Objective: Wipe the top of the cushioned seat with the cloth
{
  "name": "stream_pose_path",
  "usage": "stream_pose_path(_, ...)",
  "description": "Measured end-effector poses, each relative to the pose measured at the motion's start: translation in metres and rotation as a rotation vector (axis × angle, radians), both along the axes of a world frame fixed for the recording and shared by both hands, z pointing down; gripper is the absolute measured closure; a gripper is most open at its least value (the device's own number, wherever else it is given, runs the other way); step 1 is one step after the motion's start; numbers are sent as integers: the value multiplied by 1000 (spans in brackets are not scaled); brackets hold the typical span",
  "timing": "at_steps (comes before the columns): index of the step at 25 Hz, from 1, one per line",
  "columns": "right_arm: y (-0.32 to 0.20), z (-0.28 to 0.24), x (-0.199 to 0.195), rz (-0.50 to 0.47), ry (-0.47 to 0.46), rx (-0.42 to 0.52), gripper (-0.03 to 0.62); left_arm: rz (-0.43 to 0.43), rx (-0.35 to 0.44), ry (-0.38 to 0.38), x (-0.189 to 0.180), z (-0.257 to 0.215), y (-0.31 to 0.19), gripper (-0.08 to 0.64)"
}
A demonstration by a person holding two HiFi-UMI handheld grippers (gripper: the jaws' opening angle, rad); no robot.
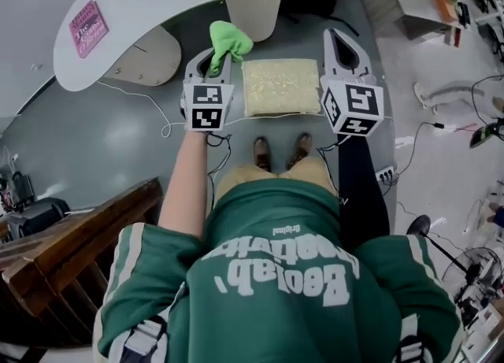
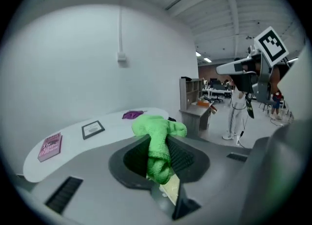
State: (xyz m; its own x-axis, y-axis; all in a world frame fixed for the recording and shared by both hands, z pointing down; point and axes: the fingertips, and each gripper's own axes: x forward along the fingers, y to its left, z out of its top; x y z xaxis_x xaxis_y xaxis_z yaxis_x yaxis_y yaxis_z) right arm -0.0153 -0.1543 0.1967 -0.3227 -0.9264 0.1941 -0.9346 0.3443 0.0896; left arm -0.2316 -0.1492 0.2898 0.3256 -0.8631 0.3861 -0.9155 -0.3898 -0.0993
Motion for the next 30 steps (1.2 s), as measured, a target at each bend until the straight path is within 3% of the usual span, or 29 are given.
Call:
stream_pose_path(9,0,-55,5,3,5,106,584,26,276,54,14,-140,-9,460)
stream_pose_path(17,0,-90,-10,-24,-3,194,584,-10,469,95,17,-203,3,459)
stream_pose_path(21,4,-90,-13,-37,8,193,584,-6,517,123,20,-210,9,459)
stream_pose_path(30,10,-91,-12,-55,22,192,585,-1,531,110,25,-214,14,459)
